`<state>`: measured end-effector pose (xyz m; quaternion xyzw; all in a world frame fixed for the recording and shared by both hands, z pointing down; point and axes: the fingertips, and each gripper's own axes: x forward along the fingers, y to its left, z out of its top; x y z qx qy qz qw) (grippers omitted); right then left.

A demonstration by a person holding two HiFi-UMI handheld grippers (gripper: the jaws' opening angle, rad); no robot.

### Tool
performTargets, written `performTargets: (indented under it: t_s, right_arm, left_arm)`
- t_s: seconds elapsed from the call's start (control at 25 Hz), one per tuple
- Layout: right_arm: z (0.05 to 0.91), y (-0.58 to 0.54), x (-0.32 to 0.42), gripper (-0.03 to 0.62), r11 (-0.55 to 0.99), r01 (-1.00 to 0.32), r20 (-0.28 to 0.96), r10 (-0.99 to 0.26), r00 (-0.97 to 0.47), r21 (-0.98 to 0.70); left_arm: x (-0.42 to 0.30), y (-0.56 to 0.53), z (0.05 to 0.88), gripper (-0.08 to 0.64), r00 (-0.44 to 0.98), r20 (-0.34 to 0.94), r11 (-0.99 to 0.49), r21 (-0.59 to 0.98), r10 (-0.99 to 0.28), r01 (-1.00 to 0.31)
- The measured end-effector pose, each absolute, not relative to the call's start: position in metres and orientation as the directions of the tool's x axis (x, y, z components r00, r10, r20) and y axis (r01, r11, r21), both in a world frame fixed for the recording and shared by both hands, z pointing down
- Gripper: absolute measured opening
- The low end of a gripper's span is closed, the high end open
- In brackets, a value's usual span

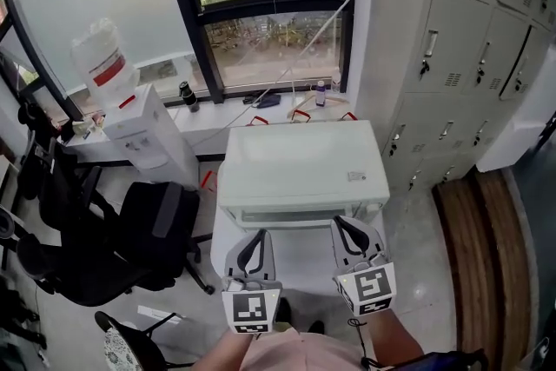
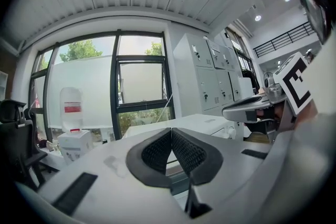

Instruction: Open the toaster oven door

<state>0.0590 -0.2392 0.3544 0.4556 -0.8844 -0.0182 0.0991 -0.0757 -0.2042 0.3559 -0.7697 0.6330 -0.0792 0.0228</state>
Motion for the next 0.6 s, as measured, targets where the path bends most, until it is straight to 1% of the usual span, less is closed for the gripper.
performTargets:
  t_s: [0.24,0.44,0.6]
  right_arm:
    - [0.375,-0.247,0.049,0.039,0.628,-0.769,0.218,-0.772,-0.597,0.120]
    - [0.396,-0.249,0.042,0.128,0.664,-0.733,0.291,-0.738,-0.609,0.148]
    - [0.413,-0.253,0.041,0.158,0.684,-0.702,0.354,-0.717,-0.600,0.197]
  left_arm:
    - [-0.083,-0.220,0.371,0.014,0.199,0.127,-0.214,-0.111,-0.972,-0.971]
    - [-0.083,-0.228,0.386,0.014,0.211,0.158,-0.227,-0.091,-0.965,-0.970]
    - [-0.085,-0.234,0.399,0.014,0.213,0.182,-0.230,-0.075,-0.960,-0.970]
